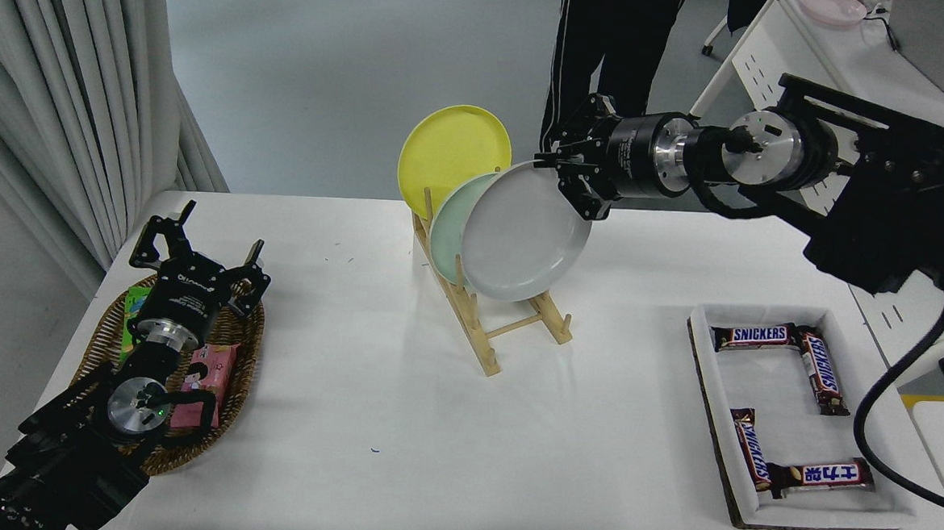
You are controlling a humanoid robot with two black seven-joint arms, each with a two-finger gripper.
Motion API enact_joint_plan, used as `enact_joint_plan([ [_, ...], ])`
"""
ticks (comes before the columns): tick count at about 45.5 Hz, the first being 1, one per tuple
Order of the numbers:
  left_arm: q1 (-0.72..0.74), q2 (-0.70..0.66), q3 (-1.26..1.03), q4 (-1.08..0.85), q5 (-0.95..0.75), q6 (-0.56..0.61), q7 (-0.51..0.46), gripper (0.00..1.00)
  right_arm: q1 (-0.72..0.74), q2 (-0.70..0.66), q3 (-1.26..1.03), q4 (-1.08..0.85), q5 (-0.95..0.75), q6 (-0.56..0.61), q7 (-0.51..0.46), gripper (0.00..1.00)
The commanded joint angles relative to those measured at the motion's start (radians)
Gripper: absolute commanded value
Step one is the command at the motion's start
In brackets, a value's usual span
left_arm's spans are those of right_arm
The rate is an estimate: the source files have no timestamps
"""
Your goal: Place the plate on the table
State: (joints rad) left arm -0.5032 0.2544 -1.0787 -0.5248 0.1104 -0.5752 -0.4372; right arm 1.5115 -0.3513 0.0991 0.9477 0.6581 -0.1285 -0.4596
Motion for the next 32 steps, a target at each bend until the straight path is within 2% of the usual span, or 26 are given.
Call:
enact_joint_plan([
  [1,0.000,0.000,0.000,0.000,0.000,0.000,0.000,1.00,0.018,0.003,0.145,0.051,0.057,-0.143,-0.063,0.00],
  [15,0.000,-0.001,0.000,0.000,0.000,0.000,0.000,1.00,-0.031,0.031,0.140,0.079,0.139,-0.319,-0.059,0.00],
  [23,0.000,-0.001,0.000,0.000,0.000,0.000,0.000,1.00,-0.076,0.041,0.145,0.083,0.303,-0.523,-0.059,0.00],
  [32,0.000,-0.001,-0.001,0.000,0.000,0.000,0.000,1.00,-0.212,0.051,0.154,0.075,0.371,-0.595,-0.060,0.00],
])
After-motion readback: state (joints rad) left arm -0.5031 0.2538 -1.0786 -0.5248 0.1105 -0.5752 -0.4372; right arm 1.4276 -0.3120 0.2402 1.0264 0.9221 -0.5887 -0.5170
